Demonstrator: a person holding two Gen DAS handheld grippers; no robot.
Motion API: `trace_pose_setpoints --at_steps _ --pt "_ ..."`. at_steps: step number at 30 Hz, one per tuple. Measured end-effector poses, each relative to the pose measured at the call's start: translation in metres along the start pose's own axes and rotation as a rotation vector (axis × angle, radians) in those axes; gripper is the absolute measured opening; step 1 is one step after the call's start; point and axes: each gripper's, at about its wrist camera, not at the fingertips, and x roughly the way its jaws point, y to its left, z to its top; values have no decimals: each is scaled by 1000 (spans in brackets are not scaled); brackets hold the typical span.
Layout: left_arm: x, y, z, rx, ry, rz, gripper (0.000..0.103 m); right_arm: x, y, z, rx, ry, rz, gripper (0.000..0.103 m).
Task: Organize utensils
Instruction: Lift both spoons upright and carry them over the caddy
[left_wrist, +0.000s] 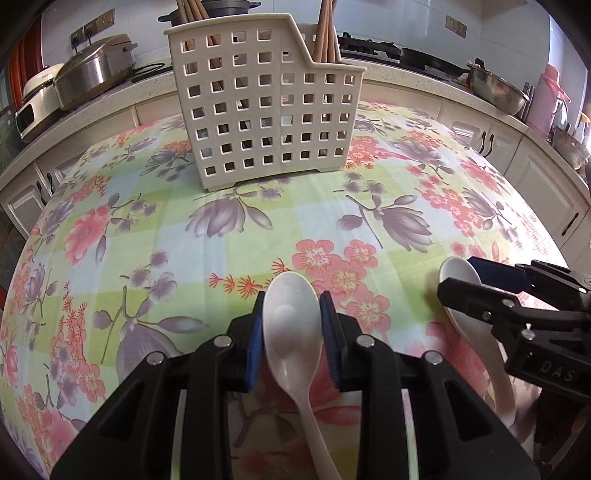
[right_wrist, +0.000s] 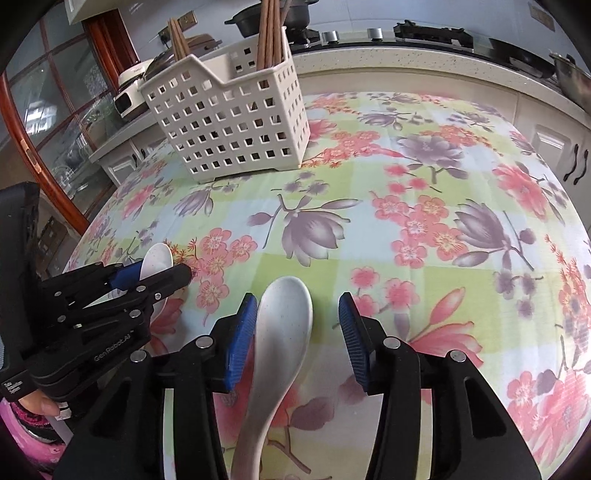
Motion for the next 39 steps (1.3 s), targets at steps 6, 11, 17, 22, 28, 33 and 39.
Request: trace_pose_setpoints --at_steps 6,11,17,22,28,33,39 --pt "-4 3 0 -2 -8 -14 27 1 12 -1 -46 -4 -41 33" --pt "-14 8 -1 -15 -37 -32 27 -11 14 -1 -42 -52 -50 33" --pt "-35 18 2 -39 -102 -48 27 -37 24 6 -62 -142 -56 33" --pt "-57 25 5 -50 -168 -50 27 -57 37 11 -85 -216 -73 33" --pt "-74 27 6 -36 -220 -24 26 -70 45 16 -96 -270 -92 32" --pt "-80 26 5 -31 -238 -10 26 -73 46 15 -84 -284 -93 32" --pt "-89 25 5 -23 -266 3 25 -81 50 16 -85 -310 -93 32"
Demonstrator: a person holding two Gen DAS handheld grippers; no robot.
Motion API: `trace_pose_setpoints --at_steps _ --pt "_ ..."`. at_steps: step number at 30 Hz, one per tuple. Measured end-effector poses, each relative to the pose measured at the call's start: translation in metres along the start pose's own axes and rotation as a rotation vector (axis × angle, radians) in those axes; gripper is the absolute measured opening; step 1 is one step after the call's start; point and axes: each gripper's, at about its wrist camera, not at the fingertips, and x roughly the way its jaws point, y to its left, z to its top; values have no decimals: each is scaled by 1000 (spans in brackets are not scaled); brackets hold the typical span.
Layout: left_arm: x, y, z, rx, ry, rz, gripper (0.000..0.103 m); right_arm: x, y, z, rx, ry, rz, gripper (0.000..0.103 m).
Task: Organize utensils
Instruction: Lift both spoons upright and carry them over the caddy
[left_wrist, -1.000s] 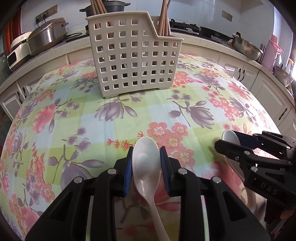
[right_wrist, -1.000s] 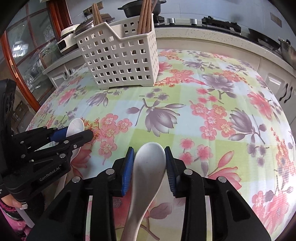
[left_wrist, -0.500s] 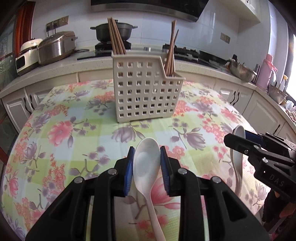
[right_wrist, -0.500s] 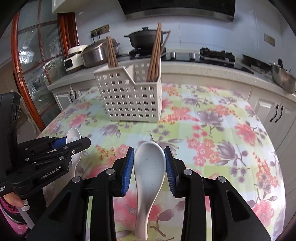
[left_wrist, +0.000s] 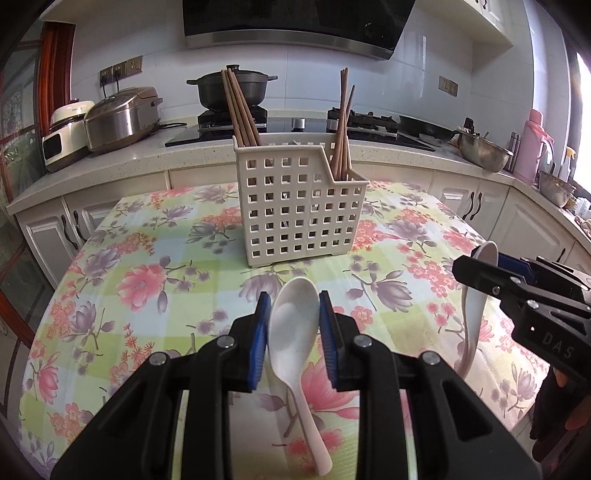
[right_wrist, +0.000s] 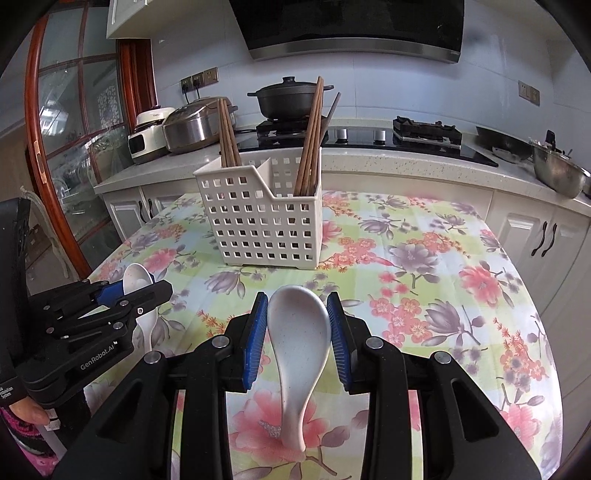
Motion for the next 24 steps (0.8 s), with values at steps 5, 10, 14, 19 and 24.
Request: trace_pose_setpoints --at_steps 5,10,14,19,24 --pt "-8 0 3 4 -23 6 22 -5 1 3 1 -21 -2 15" --pt "-8 0 9 18 -26 8 10 0 3 9 -13 -15 -9 13" --pt "0 3 8 8 -5 -3 10 4 -5 8 12 -15 0 13" --pt "-4 1 9 13 -29 6 10 0 -5 6 16 -22 3 12" --pt "-13 -2 18 38 -65 20 10 -4 -2 14 6 -47 6 12"
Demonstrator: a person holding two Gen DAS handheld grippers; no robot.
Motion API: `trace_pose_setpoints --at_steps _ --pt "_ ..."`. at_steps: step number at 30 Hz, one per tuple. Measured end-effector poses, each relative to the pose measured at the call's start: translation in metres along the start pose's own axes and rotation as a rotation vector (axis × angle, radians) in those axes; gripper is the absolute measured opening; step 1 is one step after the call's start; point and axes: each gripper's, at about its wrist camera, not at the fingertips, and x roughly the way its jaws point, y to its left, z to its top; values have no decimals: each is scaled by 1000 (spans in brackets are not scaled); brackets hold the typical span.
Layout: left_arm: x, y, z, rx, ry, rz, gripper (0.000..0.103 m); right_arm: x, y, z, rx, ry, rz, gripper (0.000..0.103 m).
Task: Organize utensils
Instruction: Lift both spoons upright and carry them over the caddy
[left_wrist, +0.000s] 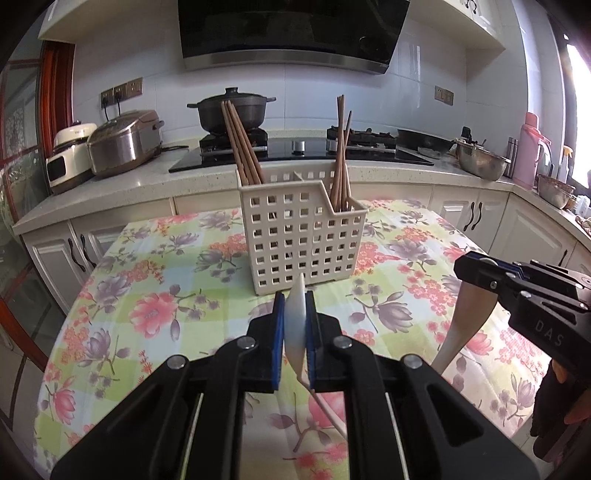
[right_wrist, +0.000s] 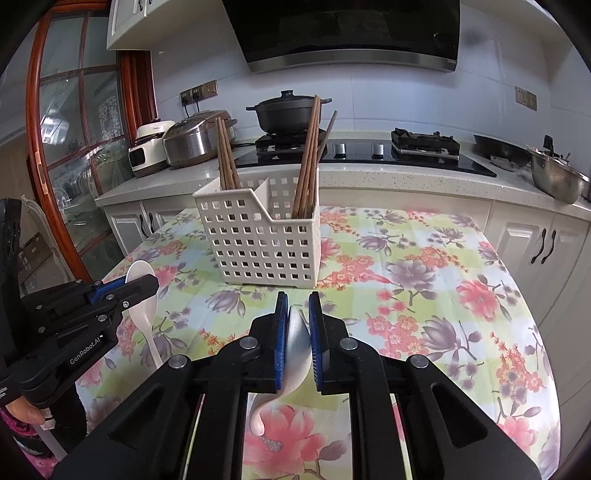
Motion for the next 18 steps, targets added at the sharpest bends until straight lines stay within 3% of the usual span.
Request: trace_pose_setpoints --at_steps 6,18 --pt "-4 3 18 15 -29 12 10 -1 5 17 -24 -29 -3 12" --pt "-9 5 87 52 -123 58 10 16 1 67 -22 -78 8 12"
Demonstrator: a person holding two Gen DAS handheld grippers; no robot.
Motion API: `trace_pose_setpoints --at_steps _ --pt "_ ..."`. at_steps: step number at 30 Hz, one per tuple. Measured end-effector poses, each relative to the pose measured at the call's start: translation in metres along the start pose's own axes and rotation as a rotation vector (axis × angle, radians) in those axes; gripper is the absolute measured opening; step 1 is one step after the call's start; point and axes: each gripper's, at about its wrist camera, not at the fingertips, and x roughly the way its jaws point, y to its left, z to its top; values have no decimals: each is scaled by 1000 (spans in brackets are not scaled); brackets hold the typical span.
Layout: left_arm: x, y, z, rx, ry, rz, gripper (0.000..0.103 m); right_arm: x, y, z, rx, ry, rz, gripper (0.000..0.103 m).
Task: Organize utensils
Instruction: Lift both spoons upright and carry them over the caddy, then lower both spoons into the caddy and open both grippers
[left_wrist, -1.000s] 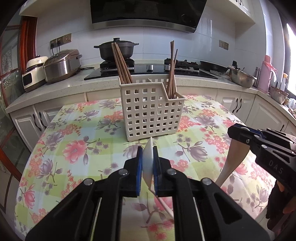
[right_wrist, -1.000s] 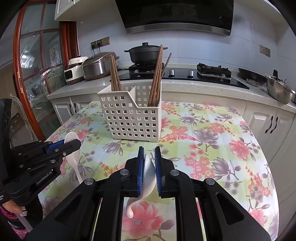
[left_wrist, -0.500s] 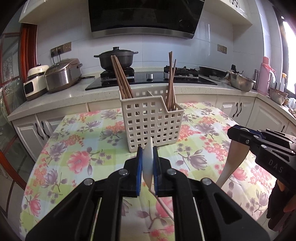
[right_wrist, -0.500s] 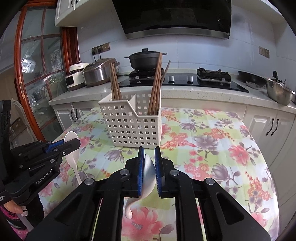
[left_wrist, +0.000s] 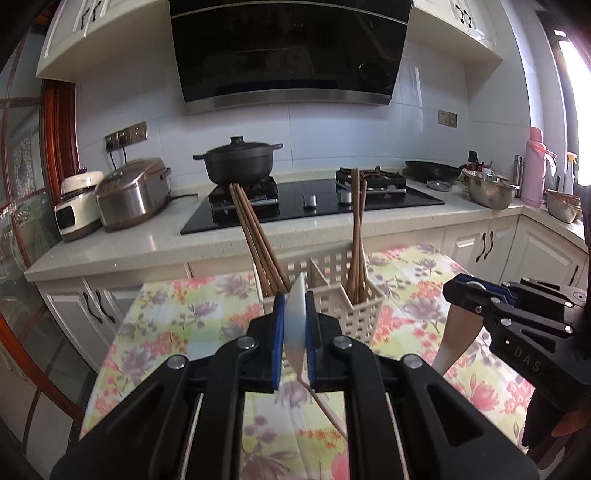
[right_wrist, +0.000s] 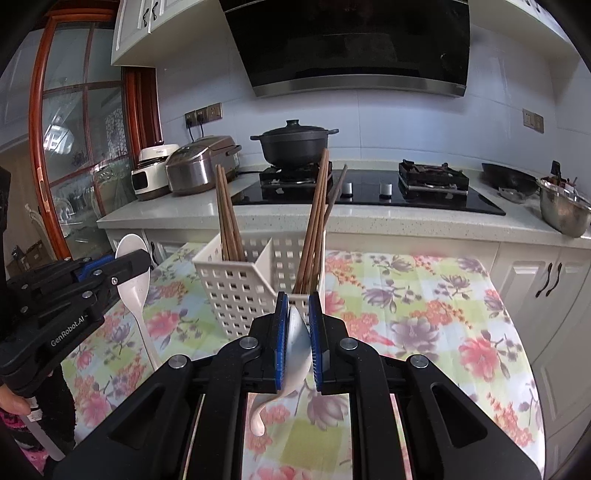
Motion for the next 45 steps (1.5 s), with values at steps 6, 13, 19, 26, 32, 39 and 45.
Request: trace_pose_setpoints --at_steps 6,13,19,26,32,39,45 --pt "7 3 34 24 -40 26 10 14 7 32 -43 -26 -8 12" --pt "19 8 77 27 -83 40 10 33 5 63 -44 -58 -12 12" --pt "33 15 104 21 -112 56 10 45 12 88 -95 -87 -35 12" --pt "61 26 116 -15 -121 69 10 67 11 100 -103 -116 -35 12" --pt "93 38 104 -42 -99 96 10 87 8 95 -105 -107 -30 12" --pt "131 41 76 -63 -30 90 10 112 3 76 -79 -48 -7 13" --pt "147 45 53 -74 11 101 11 121 -5 62 -48 -21 10 13"
